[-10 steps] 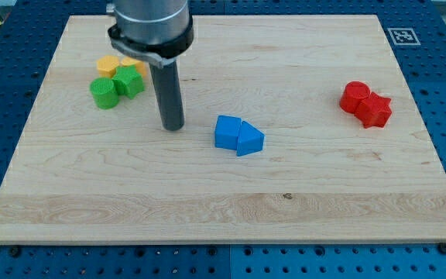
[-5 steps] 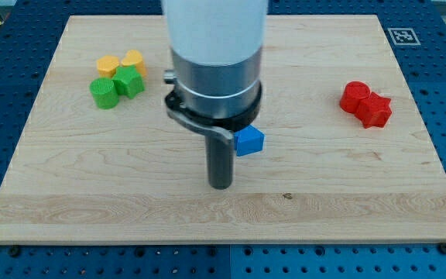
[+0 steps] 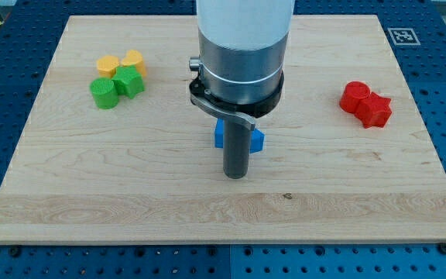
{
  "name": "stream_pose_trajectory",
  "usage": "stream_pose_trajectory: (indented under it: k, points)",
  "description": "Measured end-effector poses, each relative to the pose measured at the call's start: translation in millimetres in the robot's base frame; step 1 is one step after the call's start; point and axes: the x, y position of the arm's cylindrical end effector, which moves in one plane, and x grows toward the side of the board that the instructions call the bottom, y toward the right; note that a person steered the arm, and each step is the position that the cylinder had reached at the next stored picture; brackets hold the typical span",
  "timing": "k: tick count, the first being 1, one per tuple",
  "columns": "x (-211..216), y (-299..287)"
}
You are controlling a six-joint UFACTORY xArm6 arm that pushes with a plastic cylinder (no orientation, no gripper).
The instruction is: Point you arm to blue triangle
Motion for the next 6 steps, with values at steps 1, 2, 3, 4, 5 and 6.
stream_pose_trajectory:
  k: [1, 2, 3, 4, 5, 6]
  points:
    - [5.1, 0.0]
    - [23.5, 9.3]
    - [25.9, 28.7]
    - [-0.3, 35.4]
    - [-24.0, 35.3]
    - [-32.3, 31.4]
